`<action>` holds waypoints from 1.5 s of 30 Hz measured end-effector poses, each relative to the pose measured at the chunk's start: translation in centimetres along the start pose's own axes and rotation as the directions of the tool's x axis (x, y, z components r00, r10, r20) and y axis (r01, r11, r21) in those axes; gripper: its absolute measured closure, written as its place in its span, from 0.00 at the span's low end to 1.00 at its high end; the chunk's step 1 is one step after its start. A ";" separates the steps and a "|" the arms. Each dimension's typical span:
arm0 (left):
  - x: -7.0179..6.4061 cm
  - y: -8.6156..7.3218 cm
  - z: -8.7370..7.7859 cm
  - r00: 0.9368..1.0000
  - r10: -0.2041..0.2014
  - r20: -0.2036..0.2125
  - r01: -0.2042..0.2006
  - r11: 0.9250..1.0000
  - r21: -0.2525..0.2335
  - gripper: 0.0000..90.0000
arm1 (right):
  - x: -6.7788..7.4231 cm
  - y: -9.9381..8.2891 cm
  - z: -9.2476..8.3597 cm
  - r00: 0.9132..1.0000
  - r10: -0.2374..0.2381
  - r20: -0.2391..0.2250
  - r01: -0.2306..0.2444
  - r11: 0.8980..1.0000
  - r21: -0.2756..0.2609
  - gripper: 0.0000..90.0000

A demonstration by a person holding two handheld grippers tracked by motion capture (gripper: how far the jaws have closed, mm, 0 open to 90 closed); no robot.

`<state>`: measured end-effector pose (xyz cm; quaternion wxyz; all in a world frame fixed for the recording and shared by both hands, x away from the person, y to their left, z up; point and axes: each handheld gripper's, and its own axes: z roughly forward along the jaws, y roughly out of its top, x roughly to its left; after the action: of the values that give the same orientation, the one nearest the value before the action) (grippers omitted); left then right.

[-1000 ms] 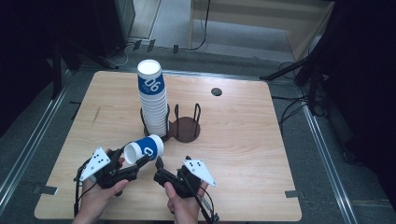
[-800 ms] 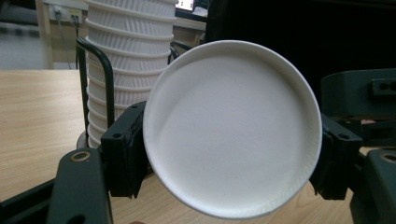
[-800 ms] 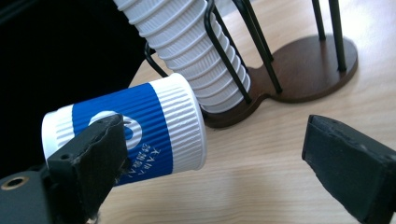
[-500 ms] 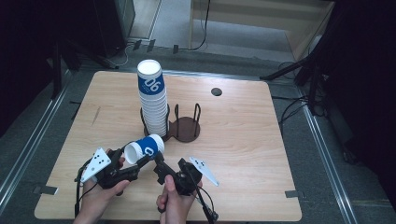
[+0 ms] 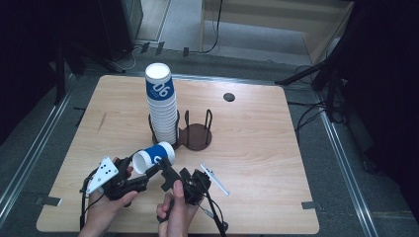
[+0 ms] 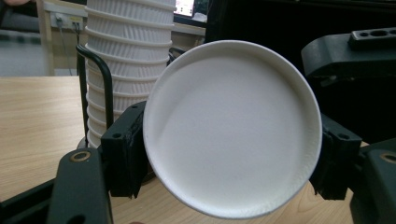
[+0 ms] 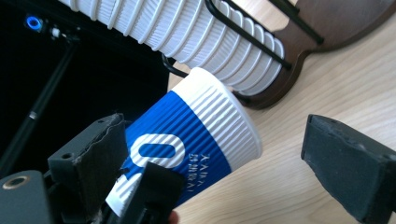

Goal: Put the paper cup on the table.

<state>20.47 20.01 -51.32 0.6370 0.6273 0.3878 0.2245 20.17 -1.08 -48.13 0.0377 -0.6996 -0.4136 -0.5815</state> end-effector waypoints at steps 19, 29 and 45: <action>-0.6 0.0 0.2 1.000 0.019 0.018 -0.019 1.000 -0.007 0.31 | -1.4 0.0 2.0 0.881 0.471 -0.039 -0.457 0.870 0.186 0.06; -0.7 -0.1 0.2 0.999 0.023 0.039 -0.023 1.000 -0.007 0.31 | -2.1 0.4 3.1 0.800 0.596 -0.068 -0.563 0.785 0.257 0.05; -0.6 -0.1 0.1 0.997 0.017 0.074 -0.016 1.000 -0.013 0.30 | -3.0 0.4 4.3 0.737 0.666 -0.117 -0.607 0.728 0.319 0.19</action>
<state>20.21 19.45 -51.34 0.6529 0.6344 0.3573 0.2089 23.82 -0.64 -51.82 0.3734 -0.7177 -0.2124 -0.5480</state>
